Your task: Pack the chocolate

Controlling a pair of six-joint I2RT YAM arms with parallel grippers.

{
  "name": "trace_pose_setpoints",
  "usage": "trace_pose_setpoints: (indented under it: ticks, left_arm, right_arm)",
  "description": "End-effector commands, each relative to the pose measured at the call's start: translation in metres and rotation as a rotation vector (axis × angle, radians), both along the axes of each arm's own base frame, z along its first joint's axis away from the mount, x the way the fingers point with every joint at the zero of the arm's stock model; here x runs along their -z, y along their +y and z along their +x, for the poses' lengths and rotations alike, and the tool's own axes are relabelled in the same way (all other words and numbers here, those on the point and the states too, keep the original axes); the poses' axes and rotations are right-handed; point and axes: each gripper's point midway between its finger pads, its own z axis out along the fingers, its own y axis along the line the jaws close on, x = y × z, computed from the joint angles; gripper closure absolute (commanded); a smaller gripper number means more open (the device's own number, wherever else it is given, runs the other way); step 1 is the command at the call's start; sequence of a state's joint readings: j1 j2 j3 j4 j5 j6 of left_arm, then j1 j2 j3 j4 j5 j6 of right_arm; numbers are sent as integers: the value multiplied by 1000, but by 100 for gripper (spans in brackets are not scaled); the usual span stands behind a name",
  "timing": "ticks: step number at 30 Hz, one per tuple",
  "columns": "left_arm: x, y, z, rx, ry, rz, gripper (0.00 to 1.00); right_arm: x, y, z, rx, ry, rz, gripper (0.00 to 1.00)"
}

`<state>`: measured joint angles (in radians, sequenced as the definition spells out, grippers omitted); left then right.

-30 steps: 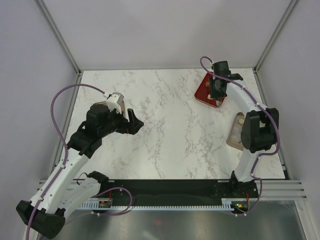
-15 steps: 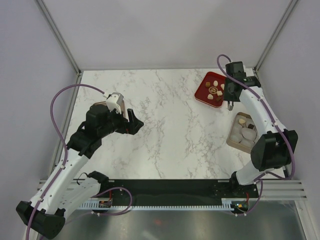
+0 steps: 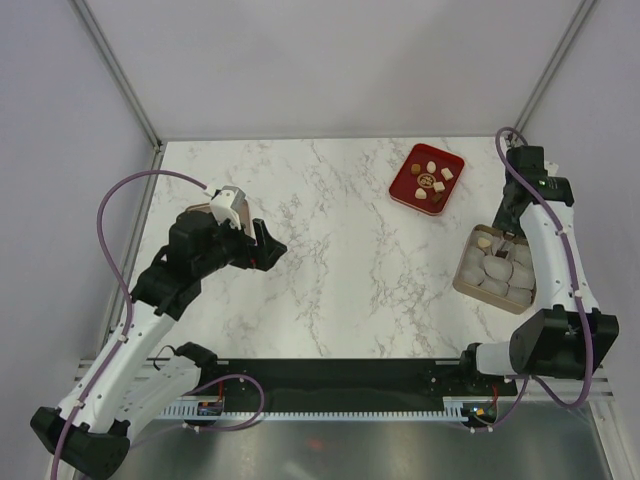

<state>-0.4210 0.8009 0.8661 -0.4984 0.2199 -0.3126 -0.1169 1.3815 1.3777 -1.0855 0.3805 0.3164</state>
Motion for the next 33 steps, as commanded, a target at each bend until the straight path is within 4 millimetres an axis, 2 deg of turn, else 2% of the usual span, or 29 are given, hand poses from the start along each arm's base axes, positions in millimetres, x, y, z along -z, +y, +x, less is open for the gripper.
trace_pose_setpoints:
  ticks: [1,6,10,13,18,33]
  left_arm:
    - [-8,-4,-1,24,-33,-17,1]
    - [-14,1,-2,5,-61,-15,0]
    - [-12,-3,-3,19,-47,-27,0]
    - [-7,-10,-5,53,-17,-38,1]
    - [-7,-9,-4,46,-18,-35,1]
    - [-5,-9,-3,45,-15,-32,1]
  right_arm:
    - [-4,-16,-23,95,9,-46,63]
    - [16,-28,-47,183,60,-52,63]
    - [16,-32,-50,226,42,-40,63]
    - [25,-27,-53,217,54,-19,63]
    - [36,-23,-51,185,35,7,63]
    - [31,-27,-49,172,32,-17,52]
